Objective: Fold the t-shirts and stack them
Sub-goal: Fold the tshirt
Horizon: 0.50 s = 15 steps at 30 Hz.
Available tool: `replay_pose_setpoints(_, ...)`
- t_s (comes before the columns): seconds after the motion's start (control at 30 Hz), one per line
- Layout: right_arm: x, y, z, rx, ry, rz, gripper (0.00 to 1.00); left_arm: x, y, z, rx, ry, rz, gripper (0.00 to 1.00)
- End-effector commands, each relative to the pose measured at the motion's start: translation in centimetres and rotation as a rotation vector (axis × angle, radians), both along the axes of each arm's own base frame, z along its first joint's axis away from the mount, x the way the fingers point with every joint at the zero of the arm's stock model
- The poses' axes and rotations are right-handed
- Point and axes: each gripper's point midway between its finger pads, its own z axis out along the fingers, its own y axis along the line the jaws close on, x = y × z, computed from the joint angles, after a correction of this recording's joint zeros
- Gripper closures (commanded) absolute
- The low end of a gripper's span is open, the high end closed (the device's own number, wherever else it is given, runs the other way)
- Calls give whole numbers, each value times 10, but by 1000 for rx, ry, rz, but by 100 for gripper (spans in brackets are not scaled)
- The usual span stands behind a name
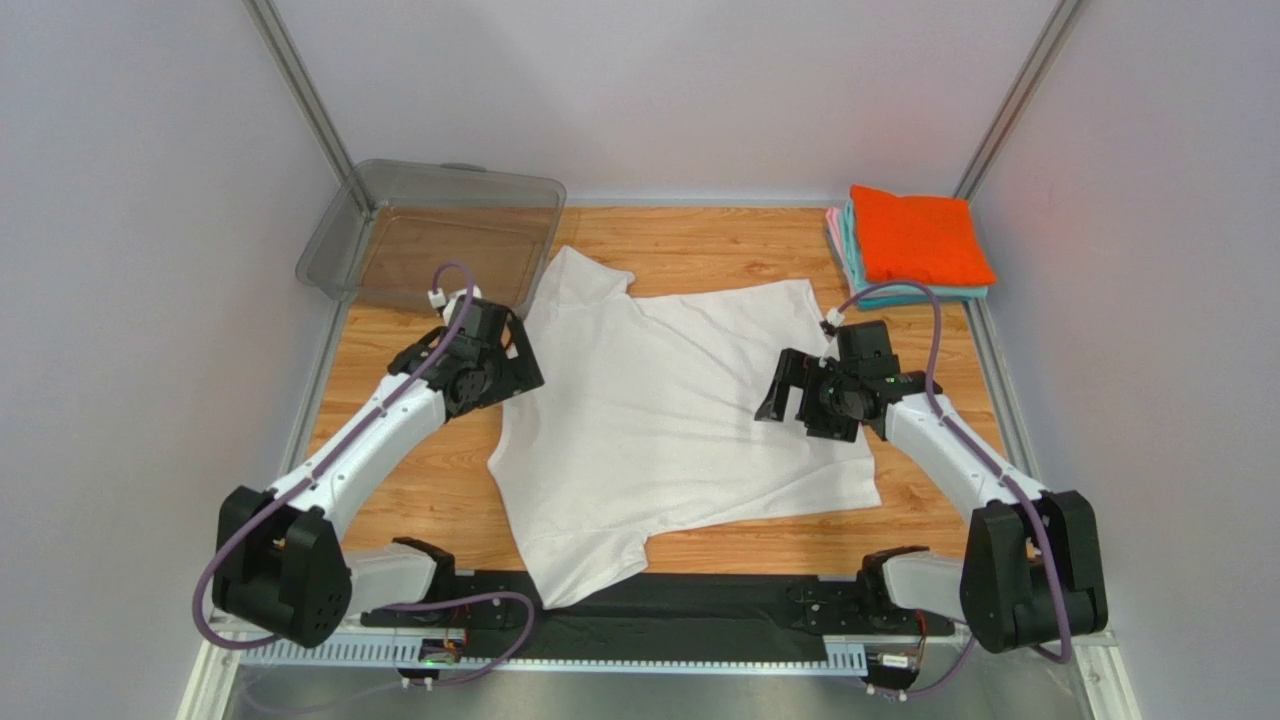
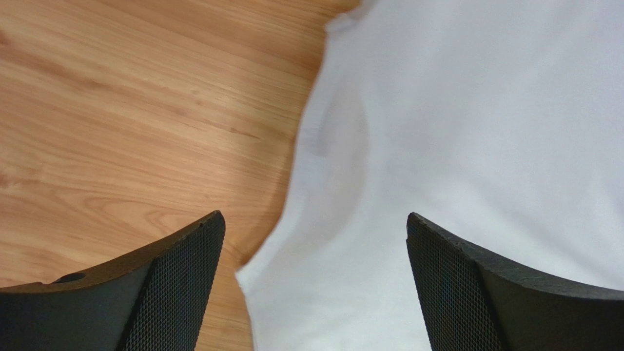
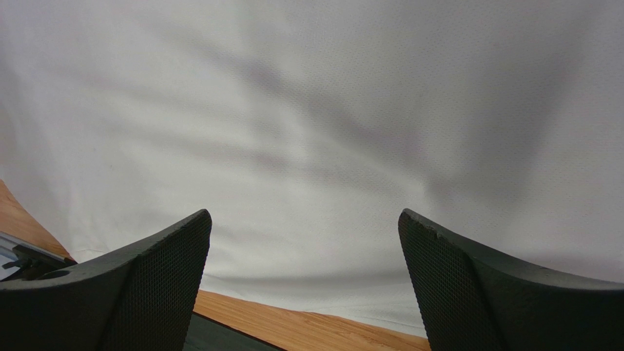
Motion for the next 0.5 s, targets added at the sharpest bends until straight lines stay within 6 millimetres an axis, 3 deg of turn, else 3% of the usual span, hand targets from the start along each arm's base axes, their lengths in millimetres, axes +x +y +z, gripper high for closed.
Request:
replay_pose_setpoints(0.0, 14, -10, 19, -55, -67, -15, 0, -9, -47, 4, -166, -34, -143, 0)
replay_pose_setpoints(0.1, 10, -11, 17, -54, -42, -37, 0, -11, -73, 2, -235, -47, -216, 0)
replay_pose_setpoints(0.23, -12, -19, -5, -72, 41, -96, 0, -15, -94, -15, -287, -9, -264, 0)
replay_pose_setpoints(0.47, -43, -29, -25, -77, 81, -183, 0, -17, -99, -53, -302, 46, -266, 0)
